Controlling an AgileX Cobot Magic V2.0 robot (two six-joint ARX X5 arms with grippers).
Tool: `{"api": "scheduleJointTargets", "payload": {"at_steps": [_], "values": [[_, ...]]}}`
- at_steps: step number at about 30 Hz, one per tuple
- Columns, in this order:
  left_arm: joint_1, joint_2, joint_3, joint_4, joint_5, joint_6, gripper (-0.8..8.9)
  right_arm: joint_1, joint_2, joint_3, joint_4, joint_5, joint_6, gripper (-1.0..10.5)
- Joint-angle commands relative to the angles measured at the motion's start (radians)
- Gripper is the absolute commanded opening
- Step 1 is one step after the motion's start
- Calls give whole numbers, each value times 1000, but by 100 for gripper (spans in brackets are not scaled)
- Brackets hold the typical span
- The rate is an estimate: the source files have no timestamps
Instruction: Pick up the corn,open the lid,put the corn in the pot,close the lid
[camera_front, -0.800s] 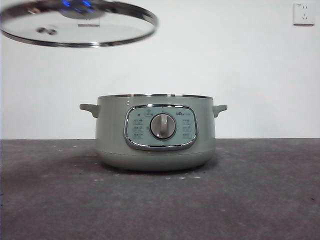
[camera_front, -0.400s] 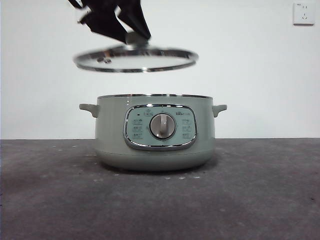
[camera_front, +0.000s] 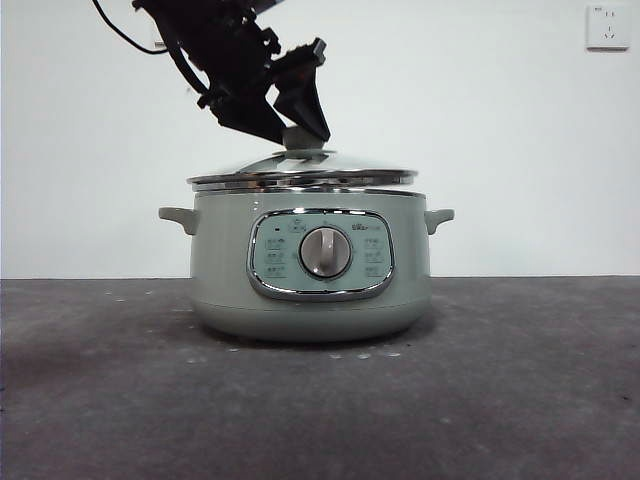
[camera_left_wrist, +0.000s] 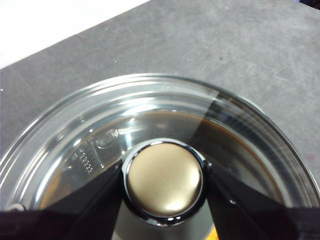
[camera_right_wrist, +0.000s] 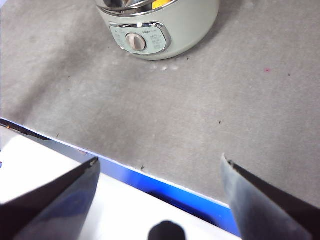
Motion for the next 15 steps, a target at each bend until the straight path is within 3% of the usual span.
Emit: {"api": "scheduleJointTargets", "payload": {"at_steps": [1, 15], "values": [[-4, 3, 21, 53, 8, -4, -8, 3, -3, -10, -26, 10, 10, 406], [-20, 11, 21, 59, 8, -5, -8, 3, -3, -10, -26, 53, 0, 406]]}}
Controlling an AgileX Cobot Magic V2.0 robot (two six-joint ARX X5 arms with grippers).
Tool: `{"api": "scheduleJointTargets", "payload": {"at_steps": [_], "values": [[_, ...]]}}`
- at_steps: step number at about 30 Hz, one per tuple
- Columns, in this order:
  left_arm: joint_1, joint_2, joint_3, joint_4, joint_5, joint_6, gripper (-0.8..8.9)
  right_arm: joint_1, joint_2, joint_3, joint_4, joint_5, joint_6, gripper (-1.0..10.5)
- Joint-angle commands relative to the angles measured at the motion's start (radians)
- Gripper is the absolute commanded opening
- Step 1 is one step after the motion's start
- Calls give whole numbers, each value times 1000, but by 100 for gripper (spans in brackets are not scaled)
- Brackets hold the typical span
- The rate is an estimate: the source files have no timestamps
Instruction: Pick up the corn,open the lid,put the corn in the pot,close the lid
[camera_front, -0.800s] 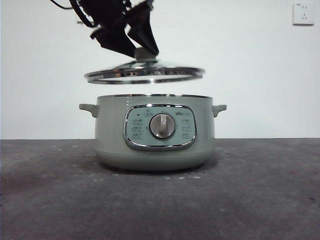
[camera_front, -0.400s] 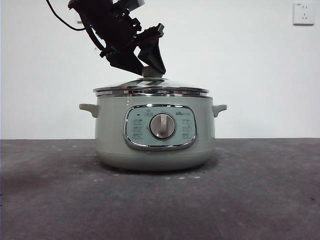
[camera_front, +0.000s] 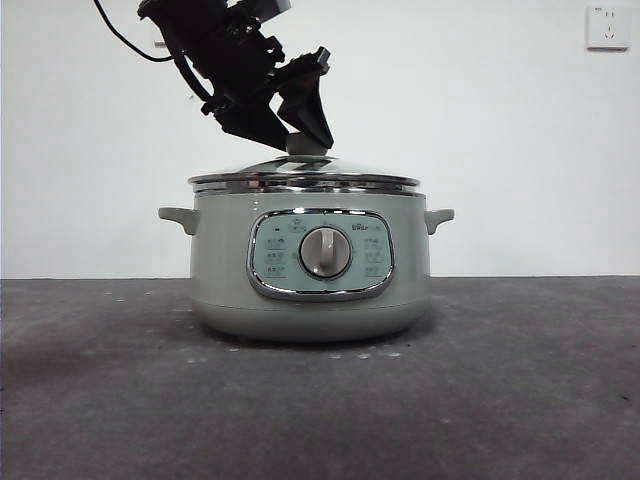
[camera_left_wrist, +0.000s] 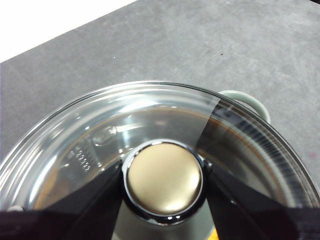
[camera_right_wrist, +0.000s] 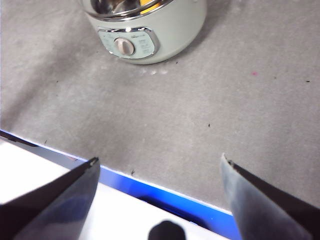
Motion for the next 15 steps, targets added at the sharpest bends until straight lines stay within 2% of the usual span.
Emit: {"api": "scheduleJointTargets", "payload": {"at_steps": [1, 15], "values": [[-16, 0, 21, 54, 10, -4, -8, 2, -3, -10, -26, 4, -3, 406], [-16, 16, 21, 72, -13, -4, -8, 2, -3, -10, -26, 4, -4, 406]]}}
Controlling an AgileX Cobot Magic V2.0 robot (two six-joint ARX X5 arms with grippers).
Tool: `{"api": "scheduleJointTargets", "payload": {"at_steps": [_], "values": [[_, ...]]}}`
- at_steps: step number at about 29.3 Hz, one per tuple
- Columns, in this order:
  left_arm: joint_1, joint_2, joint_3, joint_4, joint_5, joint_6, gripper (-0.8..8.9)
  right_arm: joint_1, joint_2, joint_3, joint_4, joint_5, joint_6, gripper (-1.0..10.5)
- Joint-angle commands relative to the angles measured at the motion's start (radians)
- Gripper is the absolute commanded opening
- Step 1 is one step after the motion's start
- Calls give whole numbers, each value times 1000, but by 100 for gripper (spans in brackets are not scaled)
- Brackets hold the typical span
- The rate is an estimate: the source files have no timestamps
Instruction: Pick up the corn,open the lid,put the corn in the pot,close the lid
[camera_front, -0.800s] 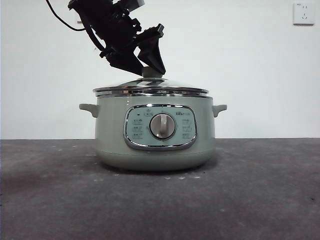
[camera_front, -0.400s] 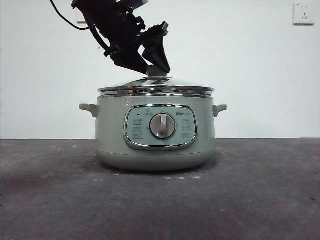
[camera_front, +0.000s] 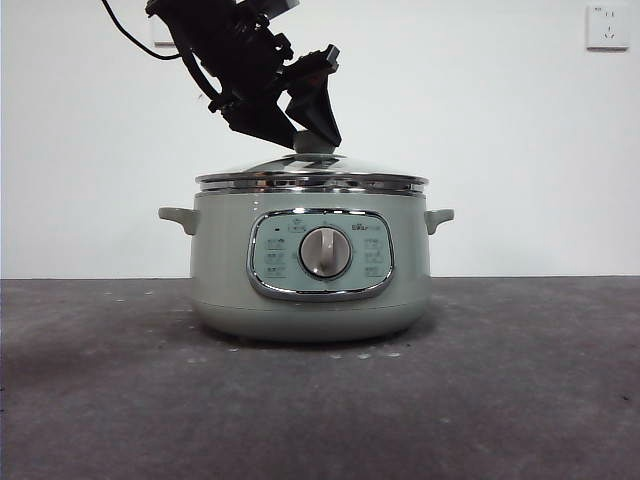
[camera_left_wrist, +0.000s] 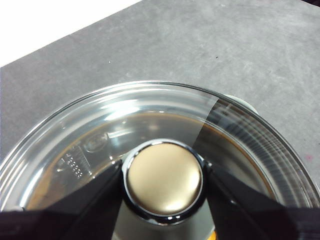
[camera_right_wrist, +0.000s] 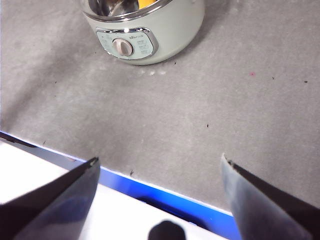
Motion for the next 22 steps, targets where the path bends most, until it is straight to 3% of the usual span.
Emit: {"api": "scheduleJointTargets", "payload": {"at_steps": [1, 12, 19, 20, 22], "values": [[2, 21, 21, 52, 6, -6, -8, 2, -3, -10, -26, 1, -3, 406], [8, 37, 21, -69, 7, 3, -8, 2, -3, -10, -26, 10, -11, 406], [9, 37, 21, -71, 6, 2, 13, 2, -3, -10, -26, 27, -11, 406], [9, 37, 20, -71, 6, 2, 81, 2, -3, -10, -26, 27, -11, 406], [11, 37, 21, -71, 6, 2, 339, 2, -3, -10, -26, 27, -11, 406]]}}
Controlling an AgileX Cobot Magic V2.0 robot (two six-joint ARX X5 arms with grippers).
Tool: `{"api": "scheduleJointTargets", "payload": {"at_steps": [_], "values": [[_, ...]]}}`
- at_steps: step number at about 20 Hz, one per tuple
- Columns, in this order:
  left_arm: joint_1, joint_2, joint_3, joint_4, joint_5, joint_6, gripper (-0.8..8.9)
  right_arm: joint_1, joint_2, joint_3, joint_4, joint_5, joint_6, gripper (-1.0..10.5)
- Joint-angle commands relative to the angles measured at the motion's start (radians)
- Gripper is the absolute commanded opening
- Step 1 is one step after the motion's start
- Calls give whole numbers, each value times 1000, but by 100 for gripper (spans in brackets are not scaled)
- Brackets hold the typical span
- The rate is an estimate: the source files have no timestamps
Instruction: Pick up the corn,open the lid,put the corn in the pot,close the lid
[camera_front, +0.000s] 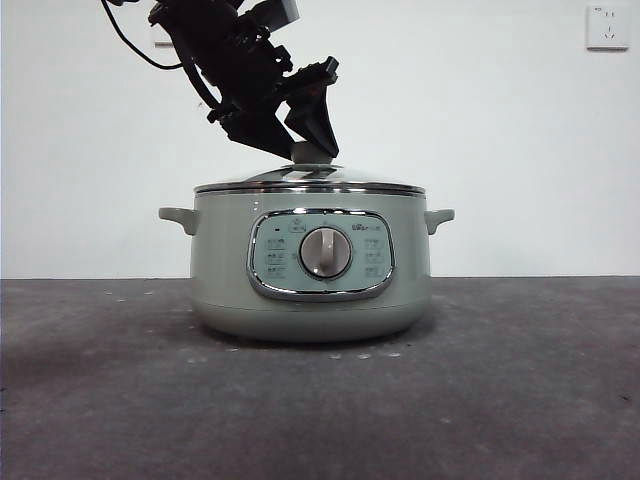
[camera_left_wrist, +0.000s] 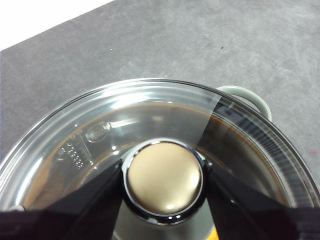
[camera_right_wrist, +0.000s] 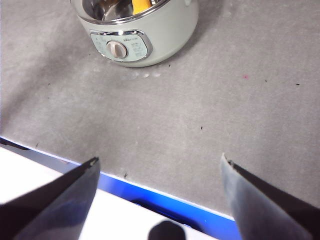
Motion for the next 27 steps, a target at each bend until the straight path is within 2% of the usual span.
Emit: {"api": "scheduleJointTargets", "payload": {"at_steps": [1, 6, 11, 21, 27], "values": [[6, 9, -4, -19, 8, 12, 410, 2, -3, -10, -26, 2, -3, 406], [6, -18, -4, -26, 7, 12, 417, 2, -3, -10, -26, 2, -3, 406], [14, -122, -4, -76, 7, 11, 417, 2, -3, -10, -26, 10, -3, 406], [17, -601, -4, -575, 15, 2, 409, 2, -3, -10, -26, 17, -12, 407], [17, -756, -4, -735, 15, -14, 409, 2, -3, -10, -26, 17, -12, 406]]}}
